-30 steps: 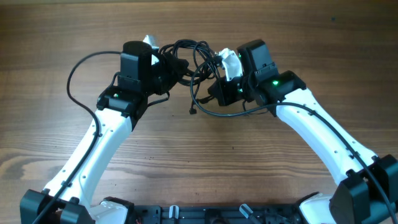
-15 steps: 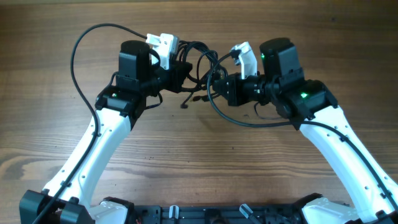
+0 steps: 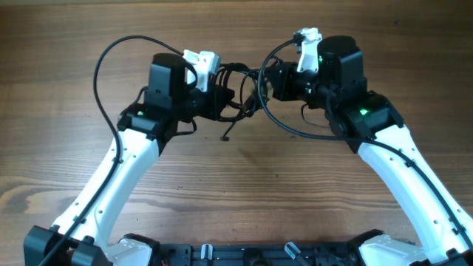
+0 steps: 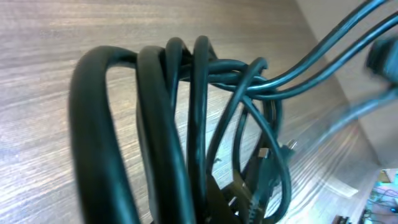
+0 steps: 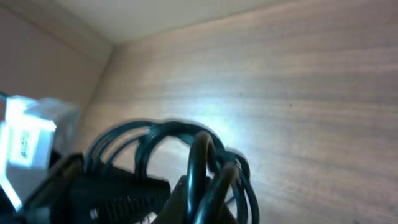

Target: Untangle cables

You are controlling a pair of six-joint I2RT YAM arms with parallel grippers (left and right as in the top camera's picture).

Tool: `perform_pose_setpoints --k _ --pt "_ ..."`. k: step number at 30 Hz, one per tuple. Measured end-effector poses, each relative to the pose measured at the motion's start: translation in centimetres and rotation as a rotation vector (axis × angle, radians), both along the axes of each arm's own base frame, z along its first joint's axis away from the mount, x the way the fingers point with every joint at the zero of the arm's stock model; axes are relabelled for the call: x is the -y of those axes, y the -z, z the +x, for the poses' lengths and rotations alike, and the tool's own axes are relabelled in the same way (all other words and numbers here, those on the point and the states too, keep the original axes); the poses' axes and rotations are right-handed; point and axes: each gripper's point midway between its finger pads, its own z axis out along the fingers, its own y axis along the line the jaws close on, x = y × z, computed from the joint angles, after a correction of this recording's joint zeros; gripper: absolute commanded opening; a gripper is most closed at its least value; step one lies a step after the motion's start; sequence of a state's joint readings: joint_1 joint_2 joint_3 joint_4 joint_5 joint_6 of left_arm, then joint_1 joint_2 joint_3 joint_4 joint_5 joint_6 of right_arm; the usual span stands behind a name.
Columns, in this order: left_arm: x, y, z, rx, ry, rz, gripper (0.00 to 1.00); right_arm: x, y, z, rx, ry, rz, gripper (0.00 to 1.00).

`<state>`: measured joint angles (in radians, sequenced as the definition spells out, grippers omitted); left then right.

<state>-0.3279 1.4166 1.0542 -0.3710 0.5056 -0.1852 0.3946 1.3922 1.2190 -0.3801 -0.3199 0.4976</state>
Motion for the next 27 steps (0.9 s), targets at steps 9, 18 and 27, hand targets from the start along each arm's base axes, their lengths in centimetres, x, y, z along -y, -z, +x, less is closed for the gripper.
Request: perform_pose_setpoints --k 9,18,27 --pt "-0.6 1.1 0.4 -0.045 -0.143 0.064 0.04 0.8 0.9 0.8 0.045 0.007 -0.095 0.04" --pt "-2.5 2.1 1.2 -0.075 -0.309 0.128 0.04 0.4 3.5 0.6 0.018 -0.038 -0.187 0.04" --pt "-0.2 1.5 0.5 -0.127 -0.326 0.029 0.04 -2.9 4.7 0.5 0.056 -0.048 -0.25 0.04"
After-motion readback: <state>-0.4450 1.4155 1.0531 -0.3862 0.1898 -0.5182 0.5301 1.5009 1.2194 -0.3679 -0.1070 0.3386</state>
